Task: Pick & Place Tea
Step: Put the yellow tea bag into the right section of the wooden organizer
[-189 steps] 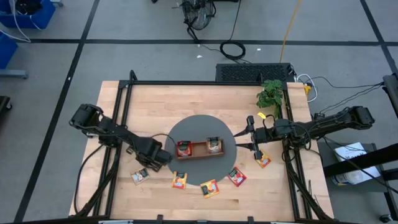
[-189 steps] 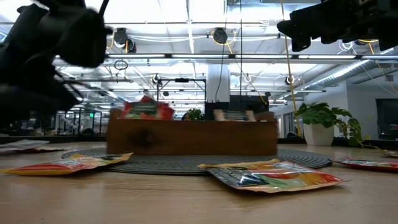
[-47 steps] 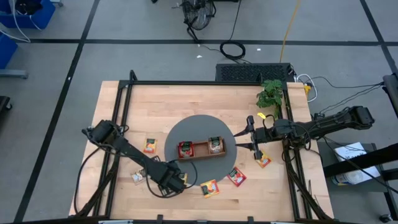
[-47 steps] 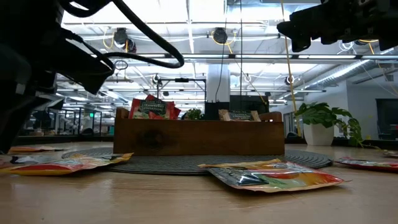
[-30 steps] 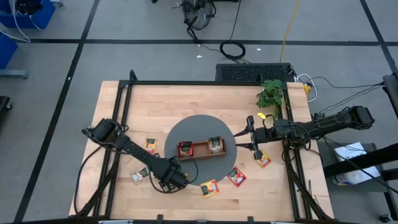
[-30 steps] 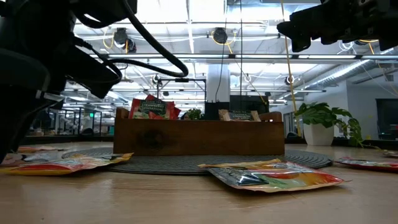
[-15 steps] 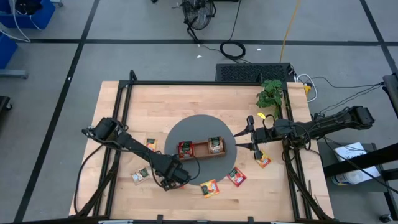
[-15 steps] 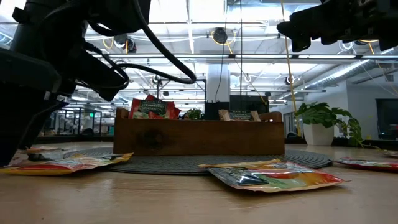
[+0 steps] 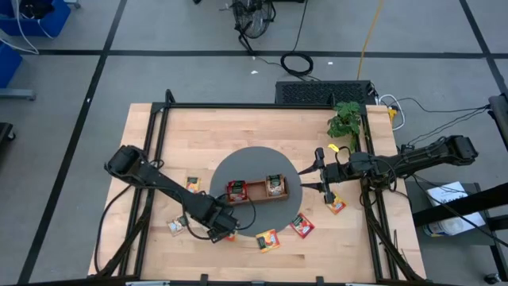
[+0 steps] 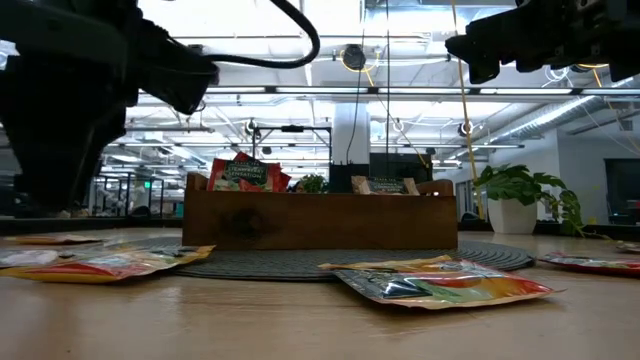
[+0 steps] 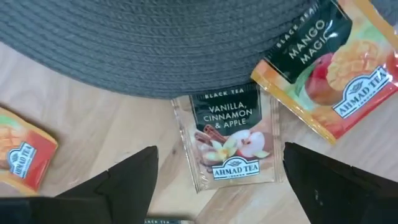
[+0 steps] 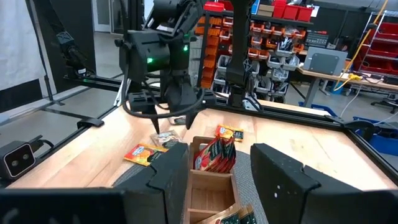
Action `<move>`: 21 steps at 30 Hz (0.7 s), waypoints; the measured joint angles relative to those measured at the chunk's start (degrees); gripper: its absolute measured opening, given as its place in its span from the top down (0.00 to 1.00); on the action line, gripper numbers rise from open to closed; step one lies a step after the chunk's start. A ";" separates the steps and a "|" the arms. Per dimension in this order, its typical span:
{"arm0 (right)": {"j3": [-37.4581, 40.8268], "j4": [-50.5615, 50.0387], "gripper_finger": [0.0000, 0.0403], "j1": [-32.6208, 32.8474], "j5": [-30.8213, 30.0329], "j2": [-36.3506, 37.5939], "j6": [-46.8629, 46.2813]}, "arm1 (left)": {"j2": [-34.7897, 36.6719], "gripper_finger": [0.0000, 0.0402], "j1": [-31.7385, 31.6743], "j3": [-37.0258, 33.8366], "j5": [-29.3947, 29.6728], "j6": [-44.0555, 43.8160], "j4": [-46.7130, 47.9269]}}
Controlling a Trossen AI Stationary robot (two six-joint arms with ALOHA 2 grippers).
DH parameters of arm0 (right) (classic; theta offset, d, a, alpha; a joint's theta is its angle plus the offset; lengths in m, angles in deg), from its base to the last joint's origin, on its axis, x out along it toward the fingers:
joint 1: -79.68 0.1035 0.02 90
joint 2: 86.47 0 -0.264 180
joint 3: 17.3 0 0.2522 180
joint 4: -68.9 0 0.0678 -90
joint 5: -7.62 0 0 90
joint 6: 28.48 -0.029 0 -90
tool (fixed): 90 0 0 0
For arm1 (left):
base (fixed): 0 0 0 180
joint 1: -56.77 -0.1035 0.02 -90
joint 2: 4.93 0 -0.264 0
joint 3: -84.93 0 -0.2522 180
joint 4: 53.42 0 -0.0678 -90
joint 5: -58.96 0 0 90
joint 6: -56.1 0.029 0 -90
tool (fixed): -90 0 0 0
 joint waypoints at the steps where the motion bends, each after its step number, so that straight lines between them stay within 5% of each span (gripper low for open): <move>1: 0.00 0.00 0.61 -0.01 0.00 0.00 0.01 | -0.05 0.16 0.25 0.00 -0.04 -0.05 -0.01; 21: 0.02 -0.25 0.61 0.01 0.01 0.01 -0.01 | -1.07 0.16 0.77 -4.73 -3.03 -3.54 -6.49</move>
